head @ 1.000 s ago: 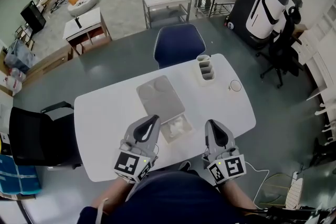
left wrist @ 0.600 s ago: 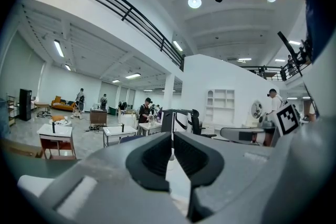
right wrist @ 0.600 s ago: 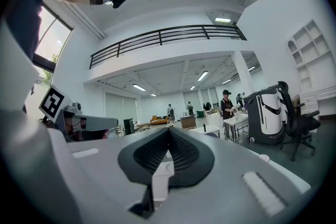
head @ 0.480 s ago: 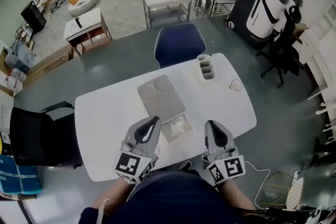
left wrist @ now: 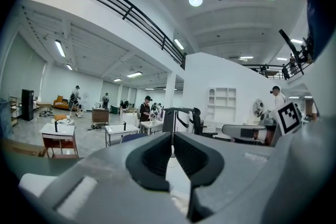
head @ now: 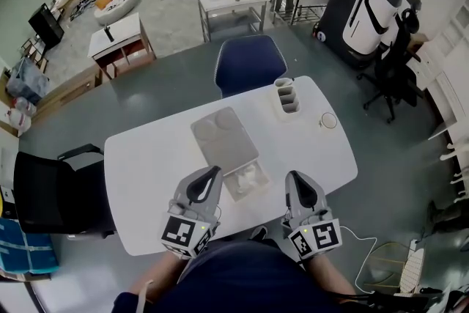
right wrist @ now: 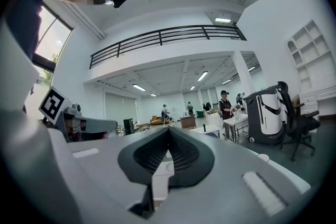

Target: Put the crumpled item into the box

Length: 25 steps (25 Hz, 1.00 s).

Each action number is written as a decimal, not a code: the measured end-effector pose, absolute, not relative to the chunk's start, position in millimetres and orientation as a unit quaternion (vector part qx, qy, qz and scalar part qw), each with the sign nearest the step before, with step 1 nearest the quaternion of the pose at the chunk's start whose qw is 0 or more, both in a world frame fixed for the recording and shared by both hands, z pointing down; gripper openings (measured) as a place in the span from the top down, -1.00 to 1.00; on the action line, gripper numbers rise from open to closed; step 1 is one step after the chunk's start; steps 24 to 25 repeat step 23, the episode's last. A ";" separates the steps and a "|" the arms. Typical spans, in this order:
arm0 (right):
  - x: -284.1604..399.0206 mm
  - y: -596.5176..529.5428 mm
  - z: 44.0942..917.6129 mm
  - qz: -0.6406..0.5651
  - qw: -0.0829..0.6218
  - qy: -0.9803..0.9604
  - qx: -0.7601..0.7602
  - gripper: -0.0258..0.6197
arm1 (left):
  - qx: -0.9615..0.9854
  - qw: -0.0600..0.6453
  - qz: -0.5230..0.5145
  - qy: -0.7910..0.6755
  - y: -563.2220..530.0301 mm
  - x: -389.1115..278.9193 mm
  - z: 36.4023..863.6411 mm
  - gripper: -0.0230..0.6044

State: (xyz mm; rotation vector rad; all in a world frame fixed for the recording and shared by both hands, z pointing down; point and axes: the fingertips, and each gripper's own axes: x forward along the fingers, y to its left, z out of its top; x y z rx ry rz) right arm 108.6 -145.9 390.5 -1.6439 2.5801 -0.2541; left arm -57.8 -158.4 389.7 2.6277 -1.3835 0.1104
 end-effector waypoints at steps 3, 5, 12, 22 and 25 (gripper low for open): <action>106.9 -145.9 390.5 -0.084 0.035 0.840 -0.535 0.92 | 0.882 0.085 0.038 -0.463 -158.9 -58.2 389.2 0.88; 105.7 -145.8 390.1 -0.085 0.035 0.840 -0.535 0.92 | 0.882 0.086 0.038 -0.462 -159.0 -58.6 388.9 0.88; 106.3 -144.5 392.0 -0.087 0.035 0.840 -0.535 0.92 | 0.883 0.086 0.039 -0.461 -158.6 -57.2 390.6 0.88; 109.0 -144.4 391.9 -0.090 0.037 0.838 -0.537 0.92 | 0.886 0.079 0.045 -0.454 -156.5 -53.3 392.6 0.88; 109.4 -144.8 391.3 -0.091 0.036 0.837 -0.538 0.92 | 0.888 0.077 0.044 -0.452 -156.7 -52.6 392.0 0.88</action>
